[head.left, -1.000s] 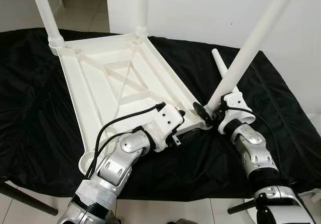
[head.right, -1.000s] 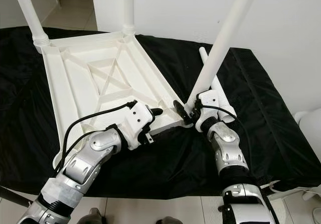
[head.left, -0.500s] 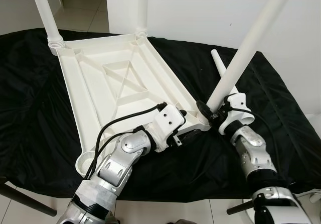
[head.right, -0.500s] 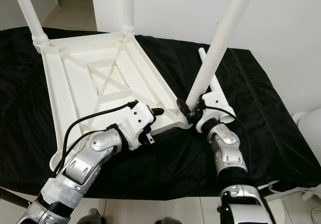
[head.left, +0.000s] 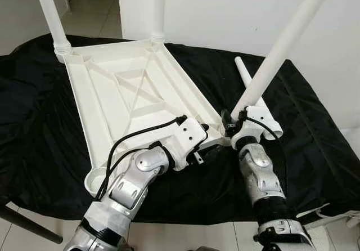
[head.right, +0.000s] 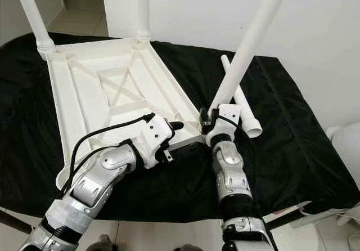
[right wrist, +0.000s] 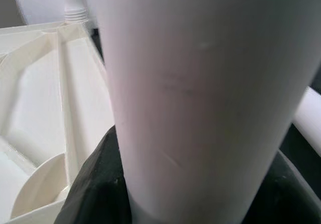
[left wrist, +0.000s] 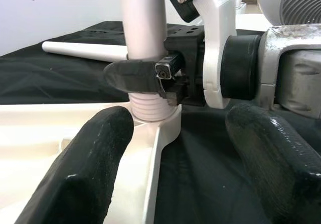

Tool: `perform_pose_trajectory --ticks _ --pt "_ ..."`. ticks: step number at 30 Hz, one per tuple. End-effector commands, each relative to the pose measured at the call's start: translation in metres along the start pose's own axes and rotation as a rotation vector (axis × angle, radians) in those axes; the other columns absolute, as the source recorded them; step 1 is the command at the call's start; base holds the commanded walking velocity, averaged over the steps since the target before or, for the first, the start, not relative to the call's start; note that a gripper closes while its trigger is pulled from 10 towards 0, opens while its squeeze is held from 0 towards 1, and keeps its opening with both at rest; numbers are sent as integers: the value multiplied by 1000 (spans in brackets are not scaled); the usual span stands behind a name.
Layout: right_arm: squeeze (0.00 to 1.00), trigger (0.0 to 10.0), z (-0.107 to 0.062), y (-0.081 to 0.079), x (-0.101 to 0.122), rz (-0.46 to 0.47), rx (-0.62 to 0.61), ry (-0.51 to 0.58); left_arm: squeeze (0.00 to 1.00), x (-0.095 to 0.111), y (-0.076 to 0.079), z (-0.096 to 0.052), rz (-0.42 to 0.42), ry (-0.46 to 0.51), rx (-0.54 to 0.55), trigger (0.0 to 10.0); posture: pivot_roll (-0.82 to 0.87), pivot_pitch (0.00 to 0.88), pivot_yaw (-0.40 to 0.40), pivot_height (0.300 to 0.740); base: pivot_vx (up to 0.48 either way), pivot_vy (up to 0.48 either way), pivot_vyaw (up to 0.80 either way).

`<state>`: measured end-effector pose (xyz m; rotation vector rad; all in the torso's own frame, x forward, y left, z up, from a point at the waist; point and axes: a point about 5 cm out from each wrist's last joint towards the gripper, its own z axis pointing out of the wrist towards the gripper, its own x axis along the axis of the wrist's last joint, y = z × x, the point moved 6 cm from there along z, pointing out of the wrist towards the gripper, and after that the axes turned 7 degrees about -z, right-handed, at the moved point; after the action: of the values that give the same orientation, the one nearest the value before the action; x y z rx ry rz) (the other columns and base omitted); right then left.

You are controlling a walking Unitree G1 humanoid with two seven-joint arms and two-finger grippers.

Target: Building children table

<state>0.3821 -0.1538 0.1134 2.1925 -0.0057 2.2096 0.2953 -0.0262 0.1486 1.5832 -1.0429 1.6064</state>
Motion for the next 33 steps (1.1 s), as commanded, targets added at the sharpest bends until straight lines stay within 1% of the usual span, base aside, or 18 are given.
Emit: perform_pose_trajectory --ticks 1,2,4,5,7,8,15,16,18,23,24,25,26,27,28,30,31,33 --pt "0 10000 -12 7 -29 -3 -102 -110 0 -4 1 0 6 -18 4 10000 60 0 -101 740 0 0 0" --pt "0 10000 -17 4 -30 20 -181 -117 0 -4 0 1 6 -18 7 10000 59 0 -101 740 0 0 0" --pt "0 10000 -18 3 -31 33 -196 -121 0 -4 0 1 6 -18 8 10000 59 0 -101 740 0 0 0" --pt "0 10000 -18 -5 -29 58 -176 -119 0 -4 0 1 7 -17 8 10000 59 0 -101 740 0 0 0" --pt "0 10000 -18 -5 -29 58 -176 -119 0 -4 0 1 7 -17 8 10000 59 0 -101 740 0 0 0" --pt "0 10000 -18 -11 -23 70 -142 -92 0 -3 1 1 5 -14 3 10000 52 0 -97 740 0 0 0" --pt "0 10000 -19 -5 -20 57 -148 -78 0 -4 2 2 6 -15 -3 10000 51 0 -99 740 0 0 0" --pt "1000 10000 -20 -5 -18 59 -141 -69 0 -4 2 2 7 -15 -3 10000 53 0 -99 740 0 0 0" --pt "1000 10000 -19 -4 -8 69 -104 -23 0 -3 1 2 9 -14 -3 10000 55 0 -99 740 0 0 0" --pt "1000 10000 -18 -2 -2 63 -75 0 0 -3 1 2 11 -14 -2 10000 56 0 -99 740 0 0 0" --pt "1000 10000 -17 -1 -1 48 -51 5 0 -3 1 3 12 -14 -2 10000 55 0 -97 740 0 0 0" --pt "0 10000 -16 1 1 31 -13 17 0 -3 1 3 12 -14 -1 10000 55 0 -96 740 0 0 0" --pt "0 10000 -16 1 1 31 -13 17 0 -3 1 3 12 -14 -1 10000 55 0 -96 740 0 0 0" --pt "0 10000 -13 3 5 2 52 36 0 -3 0 3 13 -13 -1 10000 54 0 -94 740 0 0 0" --pt "0 10000 -12 2 7 -22 118 47 0 -3 0 4 15 -13 -2 10000 53 0 -91 740 0 0 0" --pt "0 10000 -11 0 9 -52 204 63 0 -2 0 4 17 -13 -2 10000 50 0 -90 740 0 0 0" --pt "0 10000 -11 0 9 -59 226 68 0 -2 0 4 17 -13 -2 10000 49 0 -89 740 0 0 0" --pt "0 10000 -11 0 9 -59 226 68 0 -2 0 4 17 -13 -2 10000 49 0 -89 740 0 0 0"
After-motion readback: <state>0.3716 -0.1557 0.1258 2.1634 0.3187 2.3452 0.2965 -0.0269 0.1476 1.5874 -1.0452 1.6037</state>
